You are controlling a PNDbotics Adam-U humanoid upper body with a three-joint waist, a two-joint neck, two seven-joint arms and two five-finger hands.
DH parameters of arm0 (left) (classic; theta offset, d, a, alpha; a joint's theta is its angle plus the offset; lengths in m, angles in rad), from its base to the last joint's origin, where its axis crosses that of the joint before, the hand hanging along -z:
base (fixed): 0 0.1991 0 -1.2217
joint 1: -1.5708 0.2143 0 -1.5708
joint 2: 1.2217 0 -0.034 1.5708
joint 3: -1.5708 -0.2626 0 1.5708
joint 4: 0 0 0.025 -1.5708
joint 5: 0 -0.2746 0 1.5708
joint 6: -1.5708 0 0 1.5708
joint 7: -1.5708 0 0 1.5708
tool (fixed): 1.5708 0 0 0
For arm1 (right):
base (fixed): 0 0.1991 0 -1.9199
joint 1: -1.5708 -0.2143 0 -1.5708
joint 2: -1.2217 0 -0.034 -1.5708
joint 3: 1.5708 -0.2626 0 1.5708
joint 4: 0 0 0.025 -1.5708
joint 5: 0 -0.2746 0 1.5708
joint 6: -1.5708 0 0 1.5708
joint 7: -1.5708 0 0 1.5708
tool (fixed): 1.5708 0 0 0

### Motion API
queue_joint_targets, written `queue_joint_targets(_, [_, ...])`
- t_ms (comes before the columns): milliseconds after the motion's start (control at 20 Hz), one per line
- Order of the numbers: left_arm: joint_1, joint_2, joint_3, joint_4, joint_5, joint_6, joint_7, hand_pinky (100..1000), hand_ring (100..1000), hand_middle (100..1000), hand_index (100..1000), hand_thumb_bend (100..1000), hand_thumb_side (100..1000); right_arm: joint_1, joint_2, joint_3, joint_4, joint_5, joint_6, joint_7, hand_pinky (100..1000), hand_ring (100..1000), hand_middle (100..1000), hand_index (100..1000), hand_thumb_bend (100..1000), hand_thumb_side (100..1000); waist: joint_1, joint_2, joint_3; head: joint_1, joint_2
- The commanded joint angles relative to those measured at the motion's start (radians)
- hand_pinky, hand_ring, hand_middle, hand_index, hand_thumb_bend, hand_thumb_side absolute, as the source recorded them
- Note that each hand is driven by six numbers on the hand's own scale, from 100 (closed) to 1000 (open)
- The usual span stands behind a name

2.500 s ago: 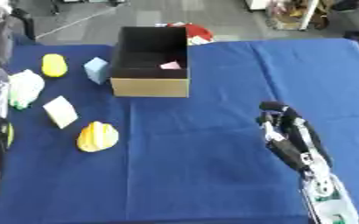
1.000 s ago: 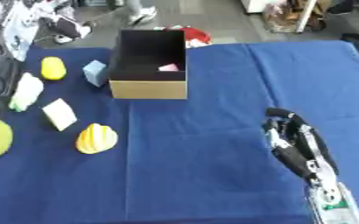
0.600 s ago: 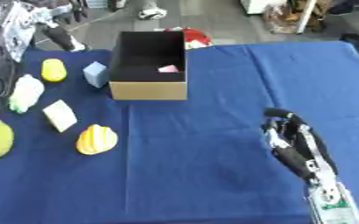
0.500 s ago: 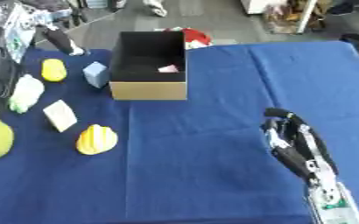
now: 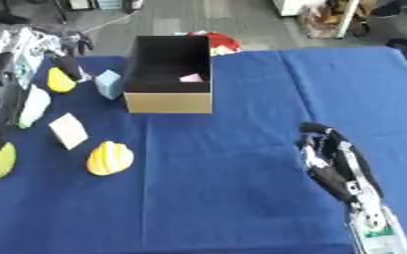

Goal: Pick up objects on the table and place them in the box.

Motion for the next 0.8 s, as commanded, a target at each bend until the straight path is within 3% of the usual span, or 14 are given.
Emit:
queue_joint_targets(50, [-0.01,-0.002,0.024,0.006,0.014,0.069,0.041,791,682,694,879,313,294,-0.012,-0.011,-0.002,-0.013,0.002,-0.002,0.003,755,660,743,799,100,395,0.0,-0.024,-0.001,0.003,0.004])
queue_joint_targets(150, [-0.003,-0.011,0.033,0.019,0.026,0.112,0.07,786,680,693,884,282,323,-0.012,-0.01,-0.001,-0.013,0.001,-0.003,0.004,755,660,743,799,100,394,-0.001,-0.023,-0.003,0.004,0.004])
queue_joint_targets(550, [0.017,-0.032,0.039,0.06,0.039,0.253,0.171,788,697,718,897,294,365,-0.012,-0.01,-0.002,-0.013,-0.001,-0.002,0.002,754,660,743,799,100,388,-0.002,-0.018,-0.006,0.004,0.004])
queue_joint_targets(800, [0.025,-0.042,0.041,0.072,0.042,0.314,0.243,793,709,734,904,326,538,-0.012,-0.01,-0.002,-0.013,-0.003,-0.001,0.002,754,660,743,799,100,385,-0.003,-0.017,-0.006,0.005,0.004])
